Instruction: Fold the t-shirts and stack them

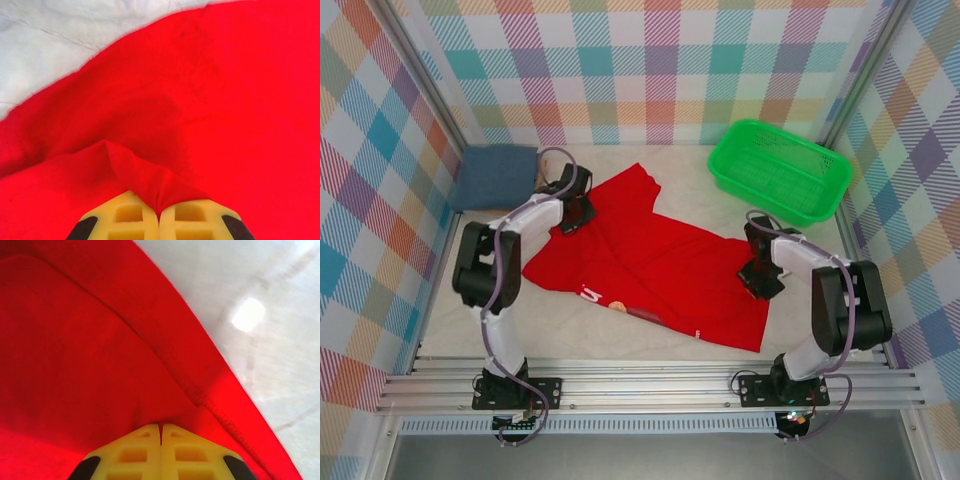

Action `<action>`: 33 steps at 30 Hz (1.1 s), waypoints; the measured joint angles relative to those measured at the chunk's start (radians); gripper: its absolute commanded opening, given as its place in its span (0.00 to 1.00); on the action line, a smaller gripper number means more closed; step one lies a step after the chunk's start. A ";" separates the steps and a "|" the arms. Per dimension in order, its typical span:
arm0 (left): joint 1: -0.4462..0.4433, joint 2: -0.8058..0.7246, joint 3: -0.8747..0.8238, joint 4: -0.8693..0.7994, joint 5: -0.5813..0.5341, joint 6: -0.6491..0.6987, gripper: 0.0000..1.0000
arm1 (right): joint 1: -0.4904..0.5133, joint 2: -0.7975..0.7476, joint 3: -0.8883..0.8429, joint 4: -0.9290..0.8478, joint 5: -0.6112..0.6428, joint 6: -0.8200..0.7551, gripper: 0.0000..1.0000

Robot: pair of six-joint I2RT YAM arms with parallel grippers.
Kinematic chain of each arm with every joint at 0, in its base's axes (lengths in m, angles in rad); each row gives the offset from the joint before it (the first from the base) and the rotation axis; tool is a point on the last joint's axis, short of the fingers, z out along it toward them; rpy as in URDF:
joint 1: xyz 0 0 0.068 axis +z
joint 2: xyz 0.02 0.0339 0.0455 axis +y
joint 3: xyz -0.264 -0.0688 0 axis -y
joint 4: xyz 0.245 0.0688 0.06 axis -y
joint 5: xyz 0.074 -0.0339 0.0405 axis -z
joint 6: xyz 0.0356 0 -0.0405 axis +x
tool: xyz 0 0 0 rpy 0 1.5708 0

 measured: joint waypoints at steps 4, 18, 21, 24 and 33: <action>0.022 0.050 -0.018 -0.058 -0.037 -0.032 0.00 | 0.003 0.106 0.117 0.005 -0.012 -0.071 0.00; 0.180 -0.141 -0.198 -0.146 -0.108 -0.104 0.00 | 0.041 0.393 0.536 0.082 -0.097 -0.326 0.00; 0.157 -0.205 -0.188 -0.169 -0.106 -0.105 0.00 | 0.041 0.319 0.489 0.084 -0.078 -0.348 0.00; 0.084 -0.349 -0.184 -0.234 -0.129 -0.129 0.00 | 0.041 0.139 0.393 0.061 -0.054 -0.354 0.00; -0.164 -1.056 -0.540 -0.572 -0.154 -0.414 0.00 | 0.041 -0.359 0.113 -0.081 -0.037 -0.272 0.00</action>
